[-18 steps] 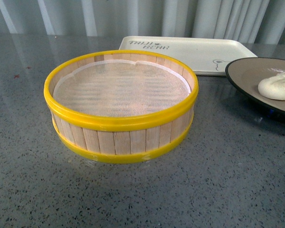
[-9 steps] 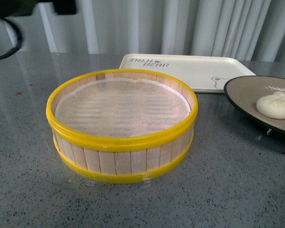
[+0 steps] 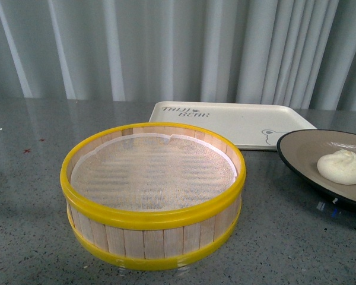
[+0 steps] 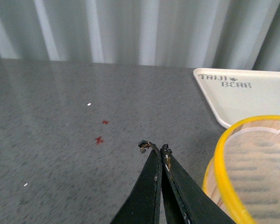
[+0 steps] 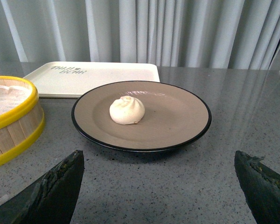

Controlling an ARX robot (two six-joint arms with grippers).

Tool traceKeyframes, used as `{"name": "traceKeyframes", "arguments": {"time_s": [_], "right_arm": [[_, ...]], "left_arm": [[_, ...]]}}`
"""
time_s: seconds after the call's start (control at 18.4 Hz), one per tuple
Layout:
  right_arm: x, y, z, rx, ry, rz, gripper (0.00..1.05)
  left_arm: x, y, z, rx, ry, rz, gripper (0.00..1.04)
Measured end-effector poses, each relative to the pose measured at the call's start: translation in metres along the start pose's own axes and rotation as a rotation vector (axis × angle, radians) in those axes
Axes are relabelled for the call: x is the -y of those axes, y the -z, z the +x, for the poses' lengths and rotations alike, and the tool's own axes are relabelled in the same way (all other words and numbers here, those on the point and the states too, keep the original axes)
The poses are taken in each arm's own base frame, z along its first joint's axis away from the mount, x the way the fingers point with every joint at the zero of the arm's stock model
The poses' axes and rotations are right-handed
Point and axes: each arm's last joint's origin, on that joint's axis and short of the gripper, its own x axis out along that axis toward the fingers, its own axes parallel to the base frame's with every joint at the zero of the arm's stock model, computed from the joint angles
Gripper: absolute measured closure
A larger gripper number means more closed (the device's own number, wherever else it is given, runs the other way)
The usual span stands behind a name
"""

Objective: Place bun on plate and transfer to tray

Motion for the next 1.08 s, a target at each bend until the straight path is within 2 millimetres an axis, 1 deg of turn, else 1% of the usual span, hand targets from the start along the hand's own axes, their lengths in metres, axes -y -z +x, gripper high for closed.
{"name": "traceKeyframes", "arguments": {"time_s": [0.11, 0.27, 0.43, 0.54, 0.65, 0.87, 1.08], "right_arm": [[0.0, 0.0, 0.0, 0.0, 0.0, 0.0, 0.09], [0.0, 0.0, 0.0, 0.0, 0.0, 0.0, 0.09], [0.0, 0.0, 0.0, 0.0, 0.0, 0.0, 0.09], [0.0, 0.0, 0.0, 0.0, 0.0, 0.0, 0.09], [0.0, 0.0, 0.0, 0.0, 0.0, 0.0, 0.09], [0.0, 0.0, 0.0, 0.0, 0.001, 0.0, 0.09], [0.0, 0.0, 0.0, 0.0, 0.0, 0.0, 0.09]], "left_arm": [[-0.006, 0.007, -0.016, -0.004, 0.005, 0.0, 1.01], [-0.011, 0.013, -0.033, 0.002, 0.01, 0.0, 1.01], [-0.017, 0.019, -0.05, -0.002, 0.006, 0.0, 1.01], [-0.026, 0.022, -0.061, -0.002, 0.017, -0.001, 1.01], [-0.029, 0.025, -0.071, -0.002, 0.001, -0.001, 1.01], [-0.029, 0.036, -0.083, -0.004, 0.005, -0.001, 1.01], [-0.029, 0.03, -0.092, 0.019, 0.005, -0.001, 1.01]]}}
